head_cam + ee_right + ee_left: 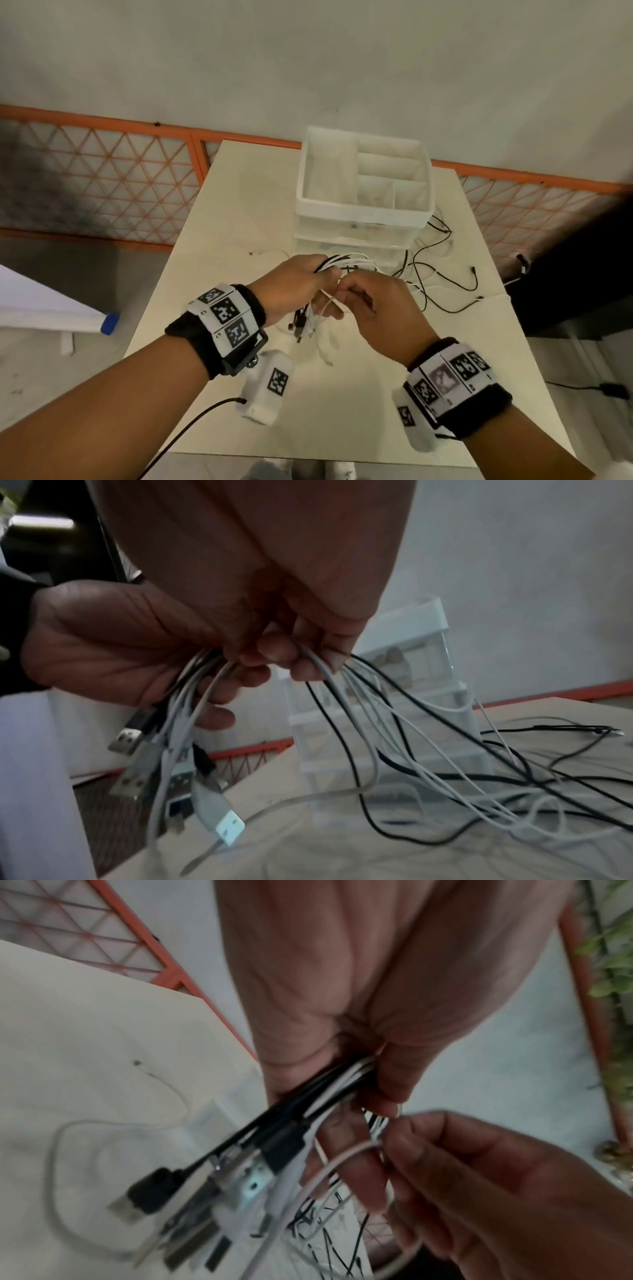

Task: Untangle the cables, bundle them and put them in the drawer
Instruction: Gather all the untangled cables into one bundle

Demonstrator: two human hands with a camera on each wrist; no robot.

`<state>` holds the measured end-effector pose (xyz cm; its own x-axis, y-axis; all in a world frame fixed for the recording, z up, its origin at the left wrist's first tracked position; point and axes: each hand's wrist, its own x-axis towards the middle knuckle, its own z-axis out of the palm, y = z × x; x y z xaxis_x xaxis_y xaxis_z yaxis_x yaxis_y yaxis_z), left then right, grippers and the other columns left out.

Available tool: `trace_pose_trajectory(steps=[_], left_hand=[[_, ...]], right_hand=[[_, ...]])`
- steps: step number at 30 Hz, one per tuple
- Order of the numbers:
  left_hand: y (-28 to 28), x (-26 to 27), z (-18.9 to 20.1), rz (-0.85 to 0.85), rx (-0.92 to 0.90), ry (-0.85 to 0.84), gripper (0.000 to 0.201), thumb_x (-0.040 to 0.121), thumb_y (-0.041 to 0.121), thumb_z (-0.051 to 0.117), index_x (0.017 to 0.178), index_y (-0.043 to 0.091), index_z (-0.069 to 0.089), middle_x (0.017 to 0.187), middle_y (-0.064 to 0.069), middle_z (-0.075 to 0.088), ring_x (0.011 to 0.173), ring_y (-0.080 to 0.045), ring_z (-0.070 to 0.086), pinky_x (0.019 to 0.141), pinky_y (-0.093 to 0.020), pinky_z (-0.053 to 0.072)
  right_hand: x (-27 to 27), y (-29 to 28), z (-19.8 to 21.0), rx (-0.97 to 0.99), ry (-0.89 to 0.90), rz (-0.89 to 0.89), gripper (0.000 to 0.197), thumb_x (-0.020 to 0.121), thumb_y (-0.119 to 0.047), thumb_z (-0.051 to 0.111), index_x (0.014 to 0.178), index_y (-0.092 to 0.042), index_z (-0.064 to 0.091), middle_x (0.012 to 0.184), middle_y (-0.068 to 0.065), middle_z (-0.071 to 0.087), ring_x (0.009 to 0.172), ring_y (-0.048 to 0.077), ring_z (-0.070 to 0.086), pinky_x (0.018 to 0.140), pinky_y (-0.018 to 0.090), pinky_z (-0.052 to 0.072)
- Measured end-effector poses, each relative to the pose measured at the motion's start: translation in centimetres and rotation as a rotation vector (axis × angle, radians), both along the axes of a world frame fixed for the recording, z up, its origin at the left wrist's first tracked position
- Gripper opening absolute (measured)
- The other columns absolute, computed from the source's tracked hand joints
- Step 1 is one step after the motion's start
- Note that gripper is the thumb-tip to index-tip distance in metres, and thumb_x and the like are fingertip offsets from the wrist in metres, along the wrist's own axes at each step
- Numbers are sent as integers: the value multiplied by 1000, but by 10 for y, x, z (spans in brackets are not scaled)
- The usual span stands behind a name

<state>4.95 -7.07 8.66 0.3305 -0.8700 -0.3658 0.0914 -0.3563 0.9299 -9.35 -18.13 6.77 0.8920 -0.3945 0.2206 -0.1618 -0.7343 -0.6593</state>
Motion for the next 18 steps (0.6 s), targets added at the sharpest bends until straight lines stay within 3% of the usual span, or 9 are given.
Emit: trace_pose_trajectory(steps=[3, 5, 8, 11, 13, 14, 18], left_hand=[[-11, -8, 10, 1, -6, -65, 26, 102, 27, 49, 110, 6, 63, 73, -11, 59, 57, -20, 48, 51, -29, 40], [-16, -8, 20, 40, 9, -117, 23, 100, 28, 52, 109, 13, 67, 66, -4, 48, 55, -15, 36, 48, -26, 31], [-16, 3, 41, 123, -17, -227, 16, 93, 30, 66, 101, 18, 73, 56, 10, 42, 47, -8, 32, 46, -22, 30], [-18, 9, 60, 208, -98, -254, 17, 88, 26, 72, 101, 17, 75, 57, 9, 40, 47, -8, 29, 44, -21, 29], [-21, 9, 65, 259, -97, -304, 19, 88, 27, 72, 101, 14, 75, 51, 11, 38, 45, -10, 28, 43, -22, 29], [-22, 9, 66, 266, -82, -350, 20, 89, 29, 71, 101, 12, 74, 48, 13, 37, 42, -9, 28, 42, -22, 28], [-22, 8, 61, 333, 2, -465, 22, 91, 31, 68, 96, 10, 74, 41, 13, 38, 37, -7, 31, 46, -25, 31]], right_hand=[[0, -9, 16, 67, -68, -54, 11, 86, -13, 75, 79, -13, 67, 63, -6, 60, 55, 7, 49, 56, 12, 36], [-8, -23, 23, 131, -54, -107, 12, 85, -16, 78, 82, -19, 67, 58, -4, 56, 51, 8, 45, 53, 12, 37], [-28, -57, 18, 175, 49, -298, 14, 86, -26, 76, 74, -25, 69, 56, -7, 59, 52, 6, 48, 55, 15, 41], [-55, -95, -4, 131, 391, -450, 26, 89, -36, 70, 72, -17, 73, 67, -2, 69, 71, 18, 62, 69, 30, 49], [-67, -107, -18, 112, 644, -465, 31, 89, -36, 66, 75, -11, 75, 72, 4, 69, 79, 26, 63, 71, 30, 46], [-70, -111, -20, 123, 666, -490, 31, 90, -36, 64, 75, -11, 75, 71, 4, 67, 79, 27, 62, 69, 30, 43], [-75, -141, 2, 111, 370, -695, 31, 92, -36, 63, 79, -11, 75, 79, 8, 72, 80, 27, 63, 70, 30, 42]])
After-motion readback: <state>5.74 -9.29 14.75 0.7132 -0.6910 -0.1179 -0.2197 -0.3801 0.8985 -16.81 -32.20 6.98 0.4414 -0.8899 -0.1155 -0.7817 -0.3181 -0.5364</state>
